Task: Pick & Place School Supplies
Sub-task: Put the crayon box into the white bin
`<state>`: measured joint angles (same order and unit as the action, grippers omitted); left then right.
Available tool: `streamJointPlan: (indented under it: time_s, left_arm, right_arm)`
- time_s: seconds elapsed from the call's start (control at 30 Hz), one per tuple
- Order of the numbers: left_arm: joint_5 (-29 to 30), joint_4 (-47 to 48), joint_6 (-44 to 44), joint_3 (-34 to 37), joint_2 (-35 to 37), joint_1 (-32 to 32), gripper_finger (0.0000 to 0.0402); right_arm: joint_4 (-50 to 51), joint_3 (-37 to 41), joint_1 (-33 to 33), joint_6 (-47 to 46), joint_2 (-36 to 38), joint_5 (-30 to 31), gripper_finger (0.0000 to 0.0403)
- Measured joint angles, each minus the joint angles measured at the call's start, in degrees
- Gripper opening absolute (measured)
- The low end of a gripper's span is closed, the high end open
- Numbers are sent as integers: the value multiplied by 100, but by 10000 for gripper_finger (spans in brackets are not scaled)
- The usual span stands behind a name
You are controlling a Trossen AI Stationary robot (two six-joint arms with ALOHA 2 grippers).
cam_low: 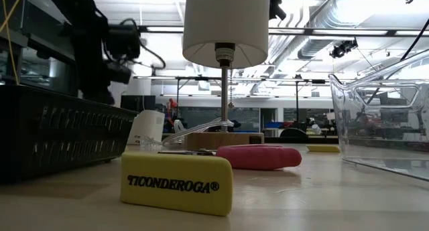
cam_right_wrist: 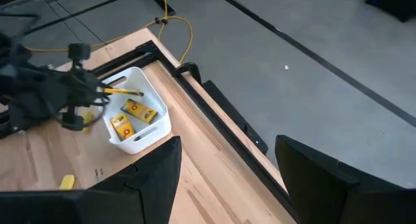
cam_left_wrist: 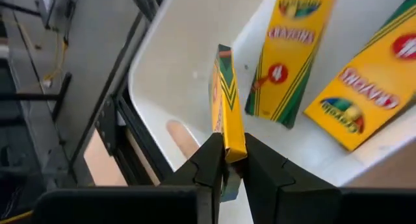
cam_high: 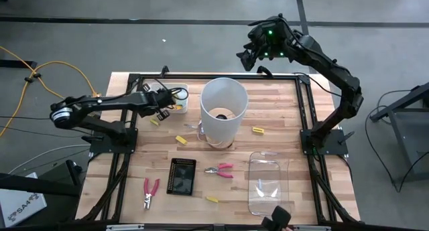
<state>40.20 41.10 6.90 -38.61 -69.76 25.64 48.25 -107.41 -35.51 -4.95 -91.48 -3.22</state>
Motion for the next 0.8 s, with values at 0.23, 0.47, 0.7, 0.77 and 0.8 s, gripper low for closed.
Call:
streamJointPlan:
  time_s: [0.23, 0.47, 0.7, 0.77, 0.8]
  left_arm:
    - [-128, -193, -110, 2, -583, 178, 51]
    - [-399, -493, -334, 2, -583, 211, 52]
    - [-883, -917, -589, -2, -583, 439, 52]
    - [-1017, -975, -605, -2, -583, 526, 59]
    - [-1076, -985, -608, -2, -583, 570, 64]
  right_arm:
    - [2, -1, 76, 2, 0, 0, 240]
    - [4, -1, 79, 1, 0, 7, 240]
    - [124, -1, 79, 1, 0, 7, 240]
    - [144, -1, 80, 4, 0, 7, 240]
    - [154, -1, 81, 4, 0, 7, 240]
